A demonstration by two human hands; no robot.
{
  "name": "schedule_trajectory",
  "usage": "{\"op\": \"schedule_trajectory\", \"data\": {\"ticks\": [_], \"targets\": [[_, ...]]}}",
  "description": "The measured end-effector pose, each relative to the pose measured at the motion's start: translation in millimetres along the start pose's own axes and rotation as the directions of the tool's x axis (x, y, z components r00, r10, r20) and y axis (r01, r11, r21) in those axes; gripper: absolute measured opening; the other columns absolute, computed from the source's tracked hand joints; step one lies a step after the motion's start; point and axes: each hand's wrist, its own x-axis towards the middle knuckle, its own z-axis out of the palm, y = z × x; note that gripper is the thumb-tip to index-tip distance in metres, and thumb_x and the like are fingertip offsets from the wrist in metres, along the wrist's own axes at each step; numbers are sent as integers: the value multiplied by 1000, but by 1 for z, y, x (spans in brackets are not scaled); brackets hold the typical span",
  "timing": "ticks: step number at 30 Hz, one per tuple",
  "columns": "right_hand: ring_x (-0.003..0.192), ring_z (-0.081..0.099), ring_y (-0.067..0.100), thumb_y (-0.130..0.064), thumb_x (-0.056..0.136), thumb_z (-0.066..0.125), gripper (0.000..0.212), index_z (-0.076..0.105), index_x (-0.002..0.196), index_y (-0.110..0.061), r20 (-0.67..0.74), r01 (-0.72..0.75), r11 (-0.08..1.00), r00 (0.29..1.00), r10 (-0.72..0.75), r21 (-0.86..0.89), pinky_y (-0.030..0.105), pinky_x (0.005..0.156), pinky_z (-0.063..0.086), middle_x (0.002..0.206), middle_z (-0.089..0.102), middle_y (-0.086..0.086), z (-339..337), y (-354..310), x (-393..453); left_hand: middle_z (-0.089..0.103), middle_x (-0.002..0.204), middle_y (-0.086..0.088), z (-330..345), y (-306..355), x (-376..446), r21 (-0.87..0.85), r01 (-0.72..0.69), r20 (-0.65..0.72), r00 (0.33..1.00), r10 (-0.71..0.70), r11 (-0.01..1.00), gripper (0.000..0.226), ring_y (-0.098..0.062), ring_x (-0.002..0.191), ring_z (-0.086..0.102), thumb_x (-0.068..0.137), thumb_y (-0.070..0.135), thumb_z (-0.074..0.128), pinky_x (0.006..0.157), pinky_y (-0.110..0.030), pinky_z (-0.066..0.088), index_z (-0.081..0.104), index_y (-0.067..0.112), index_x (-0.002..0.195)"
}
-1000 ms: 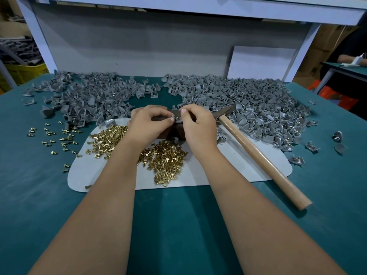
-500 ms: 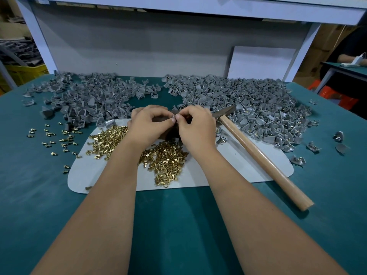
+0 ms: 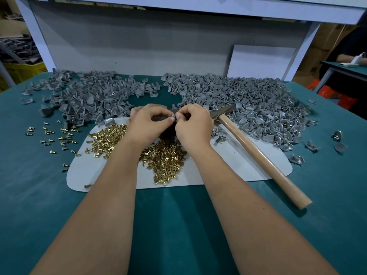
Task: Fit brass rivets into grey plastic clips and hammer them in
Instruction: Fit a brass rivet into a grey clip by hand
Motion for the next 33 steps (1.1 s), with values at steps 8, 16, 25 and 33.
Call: {"op": "schedule_trajectory", "data": {"ticks": [8, 16, 25, 33], "targets": [[97, 54, 20, -19, 86, 65, 19, 59, 69, -25, 1, -51, 996, 999, 51, 73, 39, 90, 43, 84, 58, -10, -2, -4, -1, 62, 108, 19, -1, 4, -1, 7, -4, -6, 1000, 4, 1000, 4, -25, 124, 48, 68, 56, 62, 110, -50, 31, 62, 55, 72], [99, 48, 15, -21, 89, 62, 11, 65, 78, -20, 2, 23, 994, 1000, -24, 104, 43, 92, 39, 87, 61, -11, 0, 4, -4, 62, 113, 17, -2, 5, -4, -9, 22, -10, 1000, -22, 1000, 12, -26, 127, 43, 80, 45, 71, 110, -52, 29, 64, 53, 74], [100, 56, 22, -23, 94, 51, 22, 69, 82, -24, 8, -133, 895, 990, 143, 426, 47, 91, 45, 87, 66, -2, 0, 7, -2, 57, 116, 26, -2, 9, -6, 19, 101, -18, 995, -100, 995, 14, -19, 127, 26, 86, 41, 69, 112, -51, 20, 65, 50, 77], [100, 56, 20, -23, 93, 52, 23, 68, 77, -26, 9, -112, 912, 993, 118, 395, 47, 91, 45, 84, 66, -10, 0, 7, -2, 58, 116, 23, -1, 10, -6, 2, 103, -16, 995, -103, 995, 13, -18, 127, 27, 86, 40, 69, 112, -51, 20, 65, 49, 78]]}}
